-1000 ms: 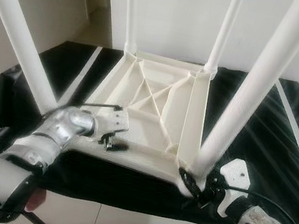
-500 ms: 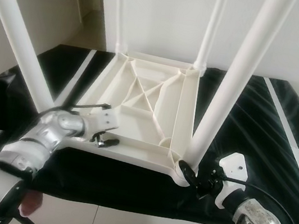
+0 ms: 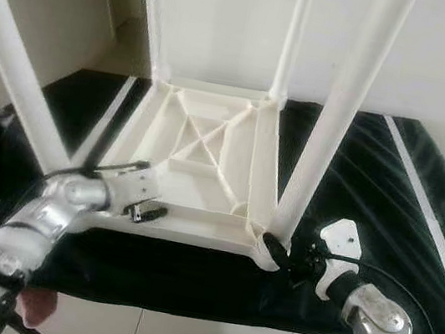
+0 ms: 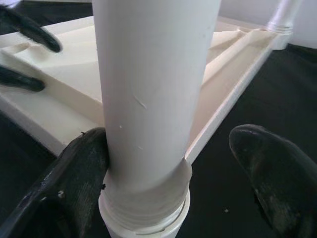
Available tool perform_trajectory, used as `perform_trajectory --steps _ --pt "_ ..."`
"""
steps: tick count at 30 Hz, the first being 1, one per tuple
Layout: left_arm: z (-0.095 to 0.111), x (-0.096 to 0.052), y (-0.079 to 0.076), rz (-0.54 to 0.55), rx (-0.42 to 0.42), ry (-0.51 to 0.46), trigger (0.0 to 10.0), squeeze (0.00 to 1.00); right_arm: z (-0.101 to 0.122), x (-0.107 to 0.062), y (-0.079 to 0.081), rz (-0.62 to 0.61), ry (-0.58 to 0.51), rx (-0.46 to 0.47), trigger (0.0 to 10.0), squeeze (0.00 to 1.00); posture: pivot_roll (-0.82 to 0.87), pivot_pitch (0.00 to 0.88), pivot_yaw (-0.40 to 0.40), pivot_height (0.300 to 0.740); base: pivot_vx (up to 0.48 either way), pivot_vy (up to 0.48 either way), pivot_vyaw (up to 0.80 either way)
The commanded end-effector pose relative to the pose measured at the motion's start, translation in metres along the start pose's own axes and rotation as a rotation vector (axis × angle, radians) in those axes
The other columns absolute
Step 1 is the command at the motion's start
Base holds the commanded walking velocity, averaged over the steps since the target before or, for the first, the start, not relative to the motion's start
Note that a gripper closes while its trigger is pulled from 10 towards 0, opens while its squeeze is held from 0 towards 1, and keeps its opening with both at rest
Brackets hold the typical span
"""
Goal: Building children table
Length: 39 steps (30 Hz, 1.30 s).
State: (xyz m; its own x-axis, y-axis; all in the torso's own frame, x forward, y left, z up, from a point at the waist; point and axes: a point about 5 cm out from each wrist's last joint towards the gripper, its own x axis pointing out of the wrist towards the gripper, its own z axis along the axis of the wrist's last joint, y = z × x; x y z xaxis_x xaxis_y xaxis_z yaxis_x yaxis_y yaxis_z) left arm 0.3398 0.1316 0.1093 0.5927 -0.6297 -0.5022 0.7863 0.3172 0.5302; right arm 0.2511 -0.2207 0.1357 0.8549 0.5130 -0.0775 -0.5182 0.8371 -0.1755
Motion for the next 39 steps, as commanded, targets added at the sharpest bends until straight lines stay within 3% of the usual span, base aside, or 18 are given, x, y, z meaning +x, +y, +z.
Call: perform_trajectory --steps 1,5,7,8,10,13,14,16,21,24,26,29,30,32,35,37,38,39 --pt "-0.017 0.001 -0.037 -0.25 -0.09 0.015 10.0 0.0 -0.004 -0.006 -0.024 -0.149 0.016 -0.009 10.0 0.0 -0.02 0.0 0.005 0.74 0.0 0.0 0.0" --pt "-0.005 0.004 -0.032 -0.212 -0.114 -0.064 10.0 0.0 -0.005 -0.007 -0.023 -0.124 0.022 -0.021 10.0 0.0 -0.02 0.0 0.005 0.74 0.0 0.0 0.0" --pt "0.011 0.007 -0.021 -0.11 -0.134 -0.159 10.0 0.0 -0.001 -0.006 -0.018 -0.093 0.0 -0.011 10.0 0.0 -0.02 0.0 0.005 0.74 0.0 0.0 0.0" --pt "0.011 0.007 -0.021 -0.11 -0.134 -0.159 10.0 0.0 -0.001 -0.006 -0.018 -0.093 0.0 -0.011 10.0 0.0 -0.02 0.0 0.005 0.74 0.0 0.0 0.0" --pt "0.031 0.009 -0.013 -0.059 -0.188 -0.269 10.0 0.0 0.001 -0.004 -0.014 -0.064 -0.02 -0.003 10.0 0.0 -0.02 0.0 0.004 0.74 0.0 0.0 0.0" --pt "0.039 0.01 -0.011 -0.041 -0.204 -0.306 10.0 0.0 0.001 -0.002 -0.012 -0.045 -0.026 0.014 10.0 0.0 -0.02 0.0 0.005 0.74 0.0 0.0 0.0" --pt "0.06 0.012 -0.009 -0.005 -0.227 -0.41 10.0 0.0 0.0 0.002 -0.004 0.013 -0.037 0.046 10.0 0.0 -0.02 0.0 0.003 0.74 0.0 0.0 0.0" --pt "0.073 0.012 -0.01 -0.007 -0.257 -0.476 10.0 0.0 -0.002 0.004 -0.001 0.038 -0.042 0.054 10.0 0.0 -0.02 0.0 0.006 0.74 0.0 0.0 0.0" --pt "0.084 0.012 -0.014 -0.033 -0.283 -0.526 10.0 0.0 -0.004 0.007 0.001 0.049 -0.049 0.059 10.0 0.0 -0.02 0.0 0.008 0.74 0.0 0.0 0.0" --pt "0.088 0.013 -0.025 -0.105 -0.298 -0.54 10.0 0.0 -0.006 0.011 0.002 0.044 -0.058 0.07 10.0 0.0 -0.02 0.0 0.011 0.74 0.0 0.0 0.0" --pt "0.085 0.013 -0.032 -0.159 -0.349 -0.527 10.0 0.0 -0.006 0.013 0.003 0.038 -0.062 0.071 10.0 0.0 -0.02 0.0 0.015 0.74 0.0 0.0 0.0" --pt "0.083 0.009 -0.041 -0.205 -0.348 -0.524 10.0 0.0 -0.006 0.014 0.001 0.008 -0.076 0.087 10.0 0.0 -0.01 0.0 0.017 0.74 0.0 0.0 0.0" --pt "0.083 0.006 -0.044 -0.199 -0.312 -0.53 10.0 0.0 -0.006 0.015 0.0 0.002 -0.083 0.096 10.0 0.0 -0.01 0.0 0.018 0.74 0.0 0.0 0.0" --pt "0.082 0.003 -0.048 -0.221 -0.311 -0.528 10.0 0.0 -0.005 0.017 0.0 0.002 -0.09 0.096 9.5 0.0 -0.01 0.0 0.026 0.74 0.0 0.0 0.0" --pt "0.081 -0.001 -0.052 -0.249 -0.323 -0.531 10.0 0.0 -0.003 0.019 -0.001 -0.002 -0.096 0.092 9.7 0.0 -0.01 0.0 0.027 0.74 0.0 0.0 0.0" --pt "0.081 -0.004 -0.058 -0.308 -0.355 -0.522 10.0 0.0 -0.005 0.023 0.0 0.008 -0.08 0.043 7.6 0.0 -0.01 0.0 0.024 0.74 0.0 0.0 0.0" --pt "0.081 -0.004 -0.058 -0.308 -0.355 -0.522 10.0 0.0 -0.005 0.023 0.0 0.008 -0.08 0.043 7.6 0.0 -0.01 0.0 0.024 0.74 0.0 0.0 0.0" --pt "0.082 -0.004 -0.059 -0.308 -0.357 -0.518 10.0 0.0 -0.005 0.024 -0.001 0.005 -0.079 0.036 4.0 0.0 -0.01 0.0 0.023 0.74 0.0 0.0 0.0"
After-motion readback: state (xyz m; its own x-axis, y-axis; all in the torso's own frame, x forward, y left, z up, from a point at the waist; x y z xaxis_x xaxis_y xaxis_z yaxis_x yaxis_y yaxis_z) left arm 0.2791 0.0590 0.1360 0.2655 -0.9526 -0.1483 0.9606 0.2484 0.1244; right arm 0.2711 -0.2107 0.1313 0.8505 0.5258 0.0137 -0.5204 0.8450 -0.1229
